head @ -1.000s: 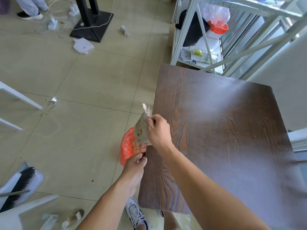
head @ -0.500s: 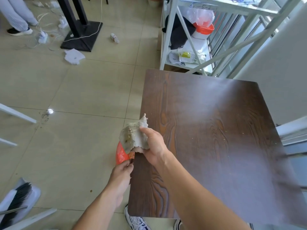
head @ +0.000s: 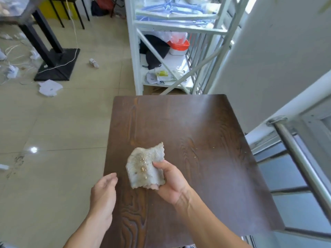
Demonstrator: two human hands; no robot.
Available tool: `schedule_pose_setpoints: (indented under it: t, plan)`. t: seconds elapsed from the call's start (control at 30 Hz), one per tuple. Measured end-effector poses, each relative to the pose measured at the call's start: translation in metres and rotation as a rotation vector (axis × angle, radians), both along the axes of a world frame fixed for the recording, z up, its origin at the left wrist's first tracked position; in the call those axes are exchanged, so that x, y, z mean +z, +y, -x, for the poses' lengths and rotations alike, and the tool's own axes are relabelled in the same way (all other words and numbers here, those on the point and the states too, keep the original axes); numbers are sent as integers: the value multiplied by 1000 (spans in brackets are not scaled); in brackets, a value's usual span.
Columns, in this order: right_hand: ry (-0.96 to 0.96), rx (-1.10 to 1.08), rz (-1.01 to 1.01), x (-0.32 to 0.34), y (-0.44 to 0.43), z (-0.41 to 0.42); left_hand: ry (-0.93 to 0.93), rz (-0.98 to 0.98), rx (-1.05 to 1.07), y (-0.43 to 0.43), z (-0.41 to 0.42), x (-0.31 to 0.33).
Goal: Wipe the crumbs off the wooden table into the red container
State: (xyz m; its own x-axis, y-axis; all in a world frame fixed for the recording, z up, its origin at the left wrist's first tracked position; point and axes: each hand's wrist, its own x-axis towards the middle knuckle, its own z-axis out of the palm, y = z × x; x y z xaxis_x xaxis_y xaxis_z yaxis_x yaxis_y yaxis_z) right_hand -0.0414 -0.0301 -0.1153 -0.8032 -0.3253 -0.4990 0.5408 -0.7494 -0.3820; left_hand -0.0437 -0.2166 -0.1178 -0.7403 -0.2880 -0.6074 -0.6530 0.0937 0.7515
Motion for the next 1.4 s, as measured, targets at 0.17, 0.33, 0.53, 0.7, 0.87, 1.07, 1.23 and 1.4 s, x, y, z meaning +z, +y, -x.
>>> schedule_pose_setpoints:
  t: [0.17,0.33,0.53,0.7,0.87,1.07,1.23,1.4]
  plan:
    - [-27,-186,-70,34,93,-35,-11,-74,-153,83,8,33]
    - [25,-461,-434,90,191,-63,13,-47,-464,171,-1,68]
    - [293,-621,-1252,155,298,-85,184,108,-940,280,-17,105]
    - [565,-320,-2280,117,365,-95,67,-192,-902,370,-18,119]
    - [426,113,-2308,61,374,-122,-108,-337,-847,418,-32,113]
    - [274,-46,-2114,61,375,-122,-128,-310,-808,438,-44,92]
    - [219,-48,-2099,57,377,-120,-88,-338,-862,450,-46,85]
    - [258,-68,-2120,73,370,-122,-67,-313,-912,444,-49,99]
